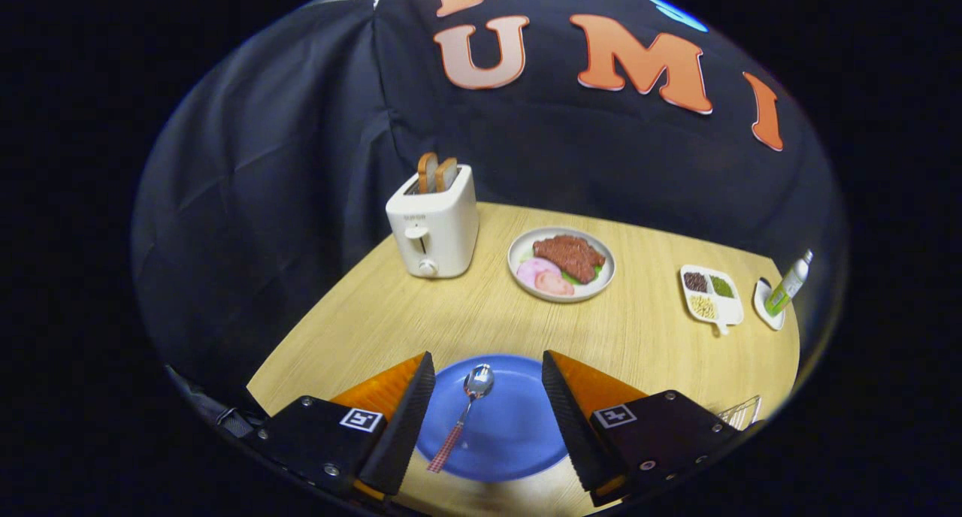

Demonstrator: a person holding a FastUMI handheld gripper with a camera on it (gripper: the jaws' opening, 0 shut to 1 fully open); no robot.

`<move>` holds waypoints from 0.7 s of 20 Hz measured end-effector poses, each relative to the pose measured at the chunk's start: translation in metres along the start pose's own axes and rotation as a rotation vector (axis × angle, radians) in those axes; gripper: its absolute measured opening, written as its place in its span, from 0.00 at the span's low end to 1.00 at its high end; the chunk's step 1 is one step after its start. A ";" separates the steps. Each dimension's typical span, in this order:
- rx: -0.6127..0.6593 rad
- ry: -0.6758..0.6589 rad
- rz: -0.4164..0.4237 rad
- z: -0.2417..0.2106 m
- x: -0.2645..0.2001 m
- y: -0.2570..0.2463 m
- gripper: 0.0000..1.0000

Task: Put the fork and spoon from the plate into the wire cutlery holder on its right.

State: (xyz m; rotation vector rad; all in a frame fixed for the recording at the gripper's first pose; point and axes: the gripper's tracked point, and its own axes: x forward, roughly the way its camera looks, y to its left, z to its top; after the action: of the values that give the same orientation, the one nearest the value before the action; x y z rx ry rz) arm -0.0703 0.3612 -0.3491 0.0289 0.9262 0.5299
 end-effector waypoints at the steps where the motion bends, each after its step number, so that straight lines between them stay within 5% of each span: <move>1: -0.002 0.062 0.006 -0.012 0.005 0.003 0.86; 6: 0.000 0.297 0.026 -0.059 0.027 0.014 0.85; 14: 0.027 0.567 0.029 -0.113 0.044 0.026 0.67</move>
State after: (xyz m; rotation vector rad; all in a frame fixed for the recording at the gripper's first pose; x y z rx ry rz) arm -0.1466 0.3811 -0.4452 -0.0879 1.4879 0.5636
